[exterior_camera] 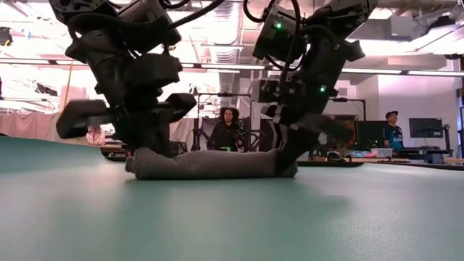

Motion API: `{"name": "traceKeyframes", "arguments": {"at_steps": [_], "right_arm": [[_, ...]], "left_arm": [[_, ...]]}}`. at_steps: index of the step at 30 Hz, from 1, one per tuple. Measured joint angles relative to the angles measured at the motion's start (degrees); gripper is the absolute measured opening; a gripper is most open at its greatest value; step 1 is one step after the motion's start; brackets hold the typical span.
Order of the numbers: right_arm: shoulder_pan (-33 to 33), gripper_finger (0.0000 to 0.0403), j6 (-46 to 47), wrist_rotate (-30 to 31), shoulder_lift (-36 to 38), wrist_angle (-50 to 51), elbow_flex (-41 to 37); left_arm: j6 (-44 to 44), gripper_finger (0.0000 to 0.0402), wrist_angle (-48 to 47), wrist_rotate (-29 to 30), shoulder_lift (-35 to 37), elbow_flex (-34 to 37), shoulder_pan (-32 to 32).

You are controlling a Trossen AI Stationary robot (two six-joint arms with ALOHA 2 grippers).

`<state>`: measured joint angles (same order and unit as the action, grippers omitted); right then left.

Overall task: Roll towel
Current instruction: Roll the gray towel

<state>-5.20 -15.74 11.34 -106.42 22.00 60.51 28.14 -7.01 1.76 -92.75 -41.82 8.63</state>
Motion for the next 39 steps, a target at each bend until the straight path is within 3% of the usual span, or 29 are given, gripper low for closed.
{"name": "traceKeyframes", "arguments": {"at_steps": [5, 12, 15, 19, 24, 26, 31, 39], "right_arm": [[0.09, 0.0048, 6.75, -10.32, 4.00, 3.72, -0.24], [1.43, 0.0048, 11.43, -18.95, 5.61, 7.36, -0.33], [1.10, 0.0048, 11.55, -19.02, 5.15, 7.75, -0.21], [0.77, 0.0048, 11.71, -19.01, 5.15, 7.83, -0.20], [0.88, 0.0048, 11.75, -19.14, 5.15, 7.74, -0.20], [0.88, 0.0048, 11.76, -19.20, 5.15, 7.78, -0.20], [0.88, 0.0048, 11.81, -19.20, 5.15, 7.76, -0.20], [0.84, 0.0048, 11.53, -20.49, 5.15, 8.04, -0.15]], "left_arm": [[-12.96, 0.0000, 5.34, -5.46, -0.11, 0.06, -0.34], [-25.27, 0.0000, 10.99, -4.67, -0.13, 0.09, -0.18], [-28.90, 0.0000, 13.30, 1.37, 1.62, 0.22, 0.86], [-25.04, 0.0000, 13.67, 9.32, 7.11, 0.11, 3.52], [-22.67, 0.0000, 12.49, 9.70, 7.72, 0.11, 5.14], [-22.15, 0.0000, 13.09, 12.49, 5.92, 0.06, 6.72], [-26.84, 0.0000, 20.08, 14.77, 1.87, 4.23, 8.00], [-29.27, 0.0000, 23.72, 18.05, 2.02, 8.69, 6.47]]}}
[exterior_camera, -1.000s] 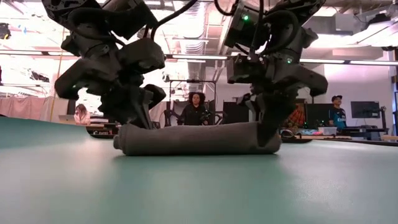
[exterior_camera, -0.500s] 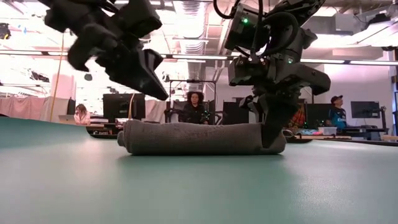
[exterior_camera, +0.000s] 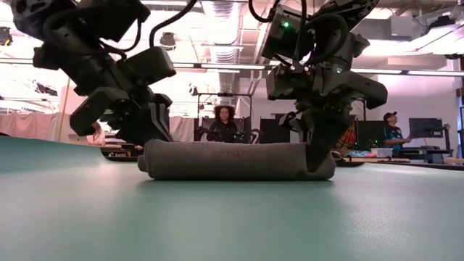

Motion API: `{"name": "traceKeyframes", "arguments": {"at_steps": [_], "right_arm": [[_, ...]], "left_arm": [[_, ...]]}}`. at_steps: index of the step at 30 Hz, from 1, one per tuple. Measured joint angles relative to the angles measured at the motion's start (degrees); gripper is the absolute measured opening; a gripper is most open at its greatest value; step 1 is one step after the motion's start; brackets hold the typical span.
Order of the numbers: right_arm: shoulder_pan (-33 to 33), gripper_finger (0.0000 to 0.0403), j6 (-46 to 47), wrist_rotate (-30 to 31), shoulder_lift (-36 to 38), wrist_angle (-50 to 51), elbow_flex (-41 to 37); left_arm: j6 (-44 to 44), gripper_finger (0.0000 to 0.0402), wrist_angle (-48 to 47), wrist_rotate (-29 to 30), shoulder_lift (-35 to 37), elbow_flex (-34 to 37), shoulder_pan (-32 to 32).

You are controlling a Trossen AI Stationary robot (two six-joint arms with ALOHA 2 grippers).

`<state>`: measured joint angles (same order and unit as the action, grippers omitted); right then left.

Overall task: Roll towel
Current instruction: Roll the gray towel

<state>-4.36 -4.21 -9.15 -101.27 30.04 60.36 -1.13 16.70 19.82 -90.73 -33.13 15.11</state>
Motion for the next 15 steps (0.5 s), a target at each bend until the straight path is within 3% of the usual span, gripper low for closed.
{"name": "traceKeyframes", "arguments": {"at_steps": [7, 11, 15], "right_arm": [[0.05, 0.0048, -0.10, -2.31, -0.02, -0.02, 0.00], [1.51, 0.0048, 1.15, -8.91, -0.07, 0.84, -0.02], [3.79, 0.0048, 4.24, -11.72, -0.02, 2.55, -0.03]], "left_arm": [[-2.11, 0.0000, 4.07, -7.66, -0.09, 2.38, -2.41], [-7.25, 0.0000, 3.81, -14.29, -0.09, 2.93, -3.89], [-12.34, 0.0000, 2.77, -21.30, -0.36, 2.95, -4.52]]}}
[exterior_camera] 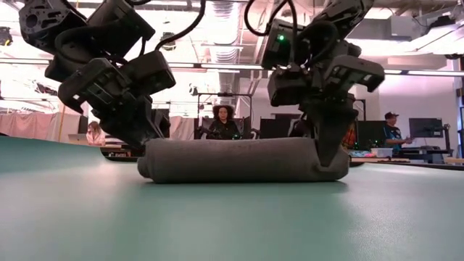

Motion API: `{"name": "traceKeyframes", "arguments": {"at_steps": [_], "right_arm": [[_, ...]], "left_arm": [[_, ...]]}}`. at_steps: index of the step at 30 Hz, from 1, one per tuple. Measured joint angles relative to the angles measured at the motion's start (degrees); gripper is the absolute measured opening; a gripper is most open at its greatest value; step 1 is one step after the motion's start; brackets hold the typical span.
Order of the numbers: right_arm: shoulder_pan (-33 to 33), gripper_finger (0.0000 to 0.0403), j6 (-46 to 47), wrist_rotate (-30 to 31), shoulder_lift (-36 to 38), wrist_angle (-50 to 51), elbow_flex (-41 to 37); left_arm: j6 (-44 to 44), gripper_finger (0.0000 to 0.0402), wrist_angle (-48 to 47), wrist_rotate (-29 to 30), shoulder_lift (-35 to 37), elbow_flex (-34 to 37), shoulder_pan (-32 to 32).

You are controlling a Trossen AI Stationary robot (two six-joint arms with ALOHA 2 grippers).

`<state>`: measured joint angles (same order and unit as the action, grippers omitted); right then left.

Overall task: Roll towel
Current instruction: Roll the gray towel

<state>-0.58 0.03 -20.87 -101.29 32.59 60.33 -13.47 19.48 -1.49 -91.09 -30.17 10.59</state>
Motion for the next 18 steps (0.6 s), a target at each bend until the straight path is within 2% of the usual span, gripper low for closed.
{"name": "traceKeyframes", "arguments": {"at_steps": [6, 12, 18], "right_arm": [[3.78, 0.0048, 4.17, -6.27, 0.10, 0.34, -0.04], [9.00, 0.0048, 12.03, -17.94, 0.11, 0.28, -0.06], [11.69, 0.0048, 13.45, -17.81, -0.15, 0.67, -0.06]], "left_arm": [[-1.33, 0.0000, -0.53, -0.90, -0.08, 0.02, 0.22], [-2.86, 0.0000, -0.87, -2.60, -0.08, 0.05, 0.28], [-4.33, 0.0000, -1.96, -3.74, -0.08, 0.07, 0.28]]}}
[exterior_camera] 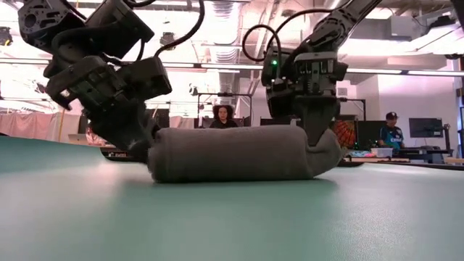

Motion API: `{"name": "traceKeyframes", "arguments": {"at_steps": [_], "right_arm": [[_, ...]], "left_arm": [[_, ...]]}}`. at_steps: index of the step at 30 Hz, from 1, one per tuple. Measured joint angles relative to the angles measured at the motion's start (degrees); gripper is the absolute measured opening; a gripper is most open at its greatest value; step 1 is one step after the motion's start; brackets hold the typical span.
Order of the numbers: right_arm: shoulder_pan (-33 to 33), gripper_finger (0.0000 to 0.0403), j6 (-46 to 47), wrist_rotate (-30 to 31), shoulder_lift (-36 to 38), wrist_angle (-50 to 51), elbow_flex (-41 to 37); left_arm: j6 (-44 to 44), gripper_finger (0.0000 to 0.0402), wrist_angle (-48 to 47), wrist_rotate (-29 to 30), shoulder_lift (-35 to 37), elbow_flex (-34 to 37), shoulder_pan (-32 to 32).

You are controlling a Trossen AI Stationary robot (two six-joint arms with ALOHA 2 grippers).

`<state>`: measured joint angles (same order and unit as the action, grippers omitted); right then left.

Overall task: Roll towel
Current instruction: Roll the gray towel

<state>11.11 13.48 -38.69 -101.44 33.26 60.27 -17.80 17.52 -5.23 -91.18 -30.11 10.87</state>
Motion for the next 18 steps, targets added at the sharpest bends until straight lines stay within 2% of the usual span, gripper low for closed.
{"name": "traceKeyframes", "arguments": {"at_steps": [9, 14, 18], "right_arm": [[1.48, 0.0048, 4.02, 2.45, -2.11, 1.22, 0.03], [2.23, 0.0048, 4.49, 4.64, -2.02, 1.36, 0.04], [2.76, 0.0048, 4.39, 6.10, -2.20, 1.27, 0.06]], "left_arm": [[-0.12, 0.0000, -0.28, -0.64, -0.09, 0.11, 0.22], [-3.75, 0.0000, 1.46, -0.90, 0.24, 0.12, 1.36], [-4.83, 0.0000, 5.69, 3.01, 4.49, -1.13, 3.42]]}}
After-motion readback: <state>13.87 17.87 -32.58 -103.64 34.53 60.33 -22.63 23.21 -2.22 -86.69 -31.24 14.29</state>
